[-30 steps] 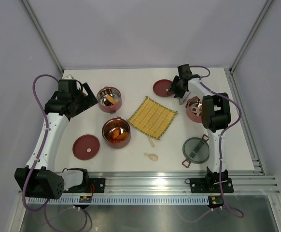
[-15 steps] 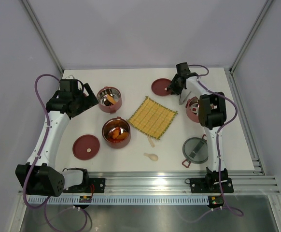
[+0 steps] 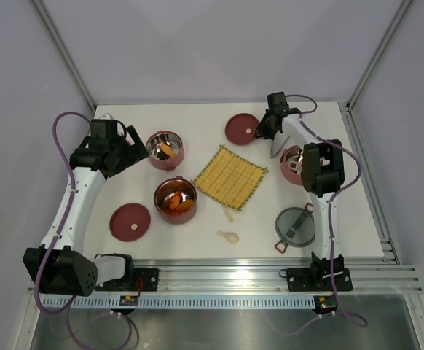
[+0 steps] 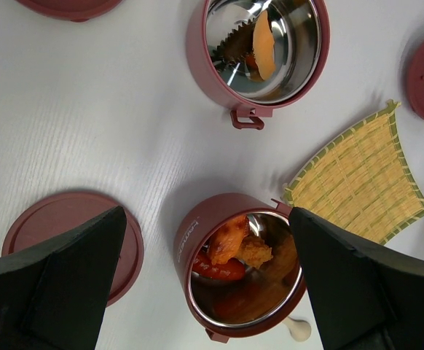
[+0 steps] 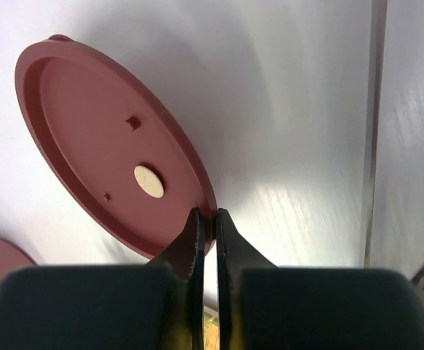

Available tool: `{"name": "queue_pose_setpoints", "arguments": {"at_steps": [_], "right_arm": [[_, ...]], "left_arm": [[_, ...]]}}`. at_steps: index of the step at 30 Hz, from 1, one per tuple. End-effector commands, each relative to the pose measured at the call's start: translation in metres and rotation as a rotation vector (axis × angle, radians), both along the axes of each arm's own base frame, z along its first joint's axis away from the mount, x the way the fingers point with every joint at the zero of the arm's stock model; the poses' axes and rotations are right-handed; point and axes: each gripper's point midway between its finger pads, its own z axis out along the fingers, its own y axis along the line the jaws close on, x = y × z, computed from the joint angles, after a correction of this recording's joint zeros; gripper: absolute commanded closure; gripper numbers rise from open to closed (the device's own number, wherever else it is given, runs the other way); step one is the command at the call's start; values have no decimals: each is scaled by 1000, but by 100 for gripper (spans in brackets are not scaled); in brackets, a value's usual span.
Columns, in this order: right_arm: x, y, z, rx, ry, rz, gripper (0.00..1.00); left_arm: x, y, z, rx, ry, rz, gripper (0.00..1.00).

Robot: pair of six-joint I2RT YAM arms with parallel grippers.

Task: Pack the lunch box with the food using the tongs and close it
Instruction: Pick up the box lid from the center of the board, then close the box lid on the packing box.

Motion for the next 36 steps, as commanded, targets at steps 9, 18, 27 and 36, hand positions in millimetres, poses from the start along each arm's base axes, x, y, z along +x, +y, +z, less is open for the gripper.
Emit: {"name": "queue_pose_setpoints", "arguments": {"at_steps": [9, 18, 27, 36], "right_arm": [[-32, -12, 125, 6, -247, 47, 100], [-94, -94, 126, 81, -244, -84, 100], [-151, -153, 106, 175, -196, -256, 100], [-182, -171, 84, 169, -145, -306, 100]], "left_arm": [[6, -1, 10, -13, -40, -6, 1], [7, -4, 9, -23, -47, -17, 1], [8, -4, 6, -24, -45, -17, 1], [7, -9, 4, -43, -40, -37, 1]]}}
